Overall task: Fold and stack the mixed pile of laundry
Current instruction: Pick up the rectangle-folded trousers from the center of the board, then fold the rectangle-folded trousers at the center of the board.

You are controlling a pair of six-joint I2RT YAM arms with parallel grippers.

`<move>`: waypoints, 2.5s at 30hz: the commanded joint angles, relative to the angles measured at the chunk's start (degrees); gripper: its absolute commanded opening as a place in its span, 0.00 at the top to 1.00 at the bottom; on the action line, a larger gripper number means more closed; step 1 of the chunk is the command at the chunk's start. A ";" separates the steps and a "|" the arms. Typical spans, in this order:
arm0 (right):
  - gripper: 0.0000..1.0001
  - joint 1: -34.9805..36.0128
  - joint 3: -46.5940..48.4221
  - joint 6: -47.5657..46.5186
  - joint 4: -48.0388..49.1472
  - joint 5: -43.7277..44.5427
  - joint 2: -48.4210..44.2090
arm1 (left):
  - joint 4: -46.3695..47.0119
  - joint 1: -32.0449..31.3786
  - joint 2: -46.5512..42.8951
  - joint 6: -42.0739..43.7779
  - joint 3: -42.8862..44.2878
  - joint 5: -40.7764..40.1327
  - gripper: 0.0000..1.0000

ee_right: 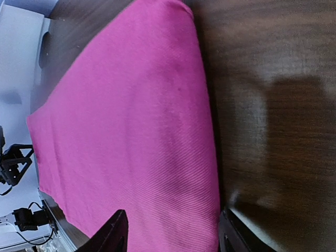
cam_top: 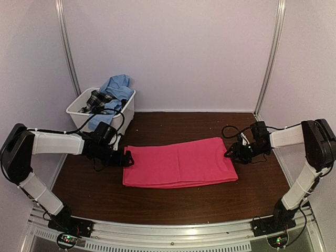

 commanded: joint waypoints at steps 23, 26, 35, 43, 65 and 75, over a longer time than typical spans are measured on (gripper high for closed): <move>1.00 -8.57 6.65 0.62 -4.04 -9.66 -8.24 | 12.42 -1.87 4.78 -4.91 -2.56 5.97 0.16; 1.00 -8.17 7.31 2.93 -3.11 -12.47 -10.23 | 16.77 -3.44 5.91 -7.48 -3.20 7.62 0.16; 1.00 -2.69 11.83 4.87 -4.98 -12.14 -11.81 | 36.86 -6.16 12.01 -16.44 -5.92 14.25 0.25; 1.00 1.94 13.99 8.40 -2.00 -11.08 -10.19 | 47.67 -9.13 18.66 -23.12 -4.79 15.13 0.34; 1.00 26.65 30.15 20.62 13.12 -6.99 11.33 | 53.36 -10.47 25.72 -26.36 -4.03 16.50 0.92; 1.00 35.24 36.37 24.94 18.58 -7.10 24.11 | 54.40 -10.47 27.02 -27.11 -4.48 16.76 0.95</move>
